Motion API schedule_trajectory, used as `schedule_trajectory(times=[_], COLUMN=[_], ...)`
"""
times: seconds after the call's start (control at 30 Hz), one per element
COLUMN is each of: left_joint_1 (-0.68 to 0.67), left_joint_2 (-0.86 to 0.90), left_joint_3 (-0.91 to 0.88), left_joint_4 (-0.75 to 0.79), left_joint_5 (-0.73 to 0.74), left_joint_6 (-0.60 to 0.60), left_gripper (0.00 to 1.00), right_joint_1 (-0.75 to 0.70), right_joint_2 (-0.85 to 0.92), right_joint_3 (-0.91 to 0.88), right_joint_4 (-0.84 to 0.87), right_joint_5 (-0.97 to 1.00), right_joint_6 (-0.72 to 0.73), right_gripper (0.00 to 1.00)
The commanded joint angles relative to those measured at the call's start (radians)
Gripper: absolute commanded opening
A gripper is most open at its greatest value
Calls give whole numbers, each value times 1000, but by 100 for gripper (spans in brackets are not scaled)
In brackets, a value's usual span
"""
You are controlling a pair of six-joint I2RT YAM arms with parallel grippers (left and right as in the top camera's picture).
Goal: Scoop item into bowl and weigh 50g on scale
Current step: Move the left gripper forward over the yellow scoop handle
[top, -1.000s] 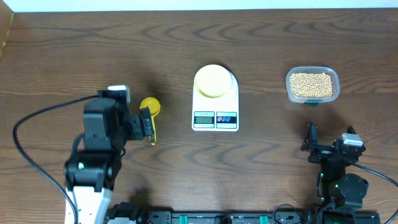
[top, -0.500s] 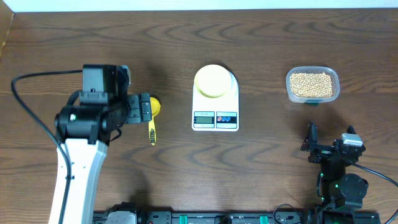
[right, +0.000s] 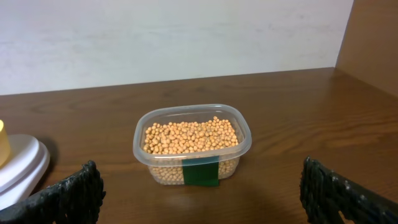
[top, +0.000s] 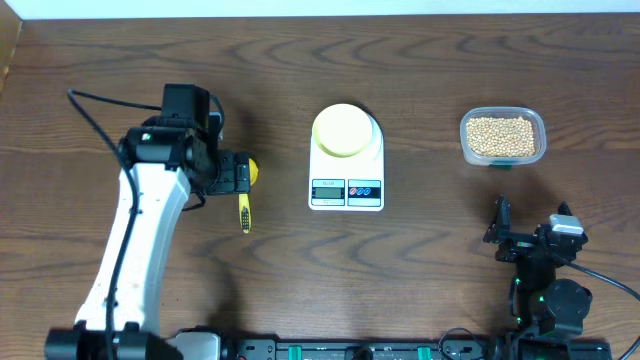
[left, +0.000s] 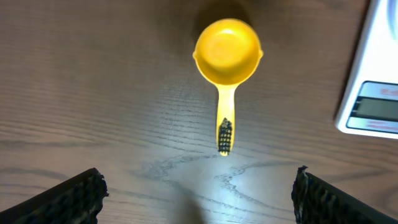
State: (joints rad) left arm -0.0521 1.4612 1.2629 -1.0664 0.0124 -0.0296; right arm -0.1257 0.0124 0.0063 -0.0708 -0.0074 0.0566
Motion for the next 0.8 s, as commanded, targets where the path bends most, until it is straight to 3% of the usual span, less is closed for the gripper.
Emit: schedule_trajectory(times=[0.0,0.77], left_joint_1=[8,95], left_joint_2=[50,286], left_joint_3=[21,17], left_joint_4=[2,115], left_joint_5=[-25,40], left_joint_6=[-5,56], left_gripper=[98,98], right_joint_1=[6,6], right_joint_2=[-6,-6], right_joint_3=[-1,-1], right_joint_4=[-5,-5], right_joint_5=[1,1], right_joint_6=[-9,-9], right_gripper=[99,99])
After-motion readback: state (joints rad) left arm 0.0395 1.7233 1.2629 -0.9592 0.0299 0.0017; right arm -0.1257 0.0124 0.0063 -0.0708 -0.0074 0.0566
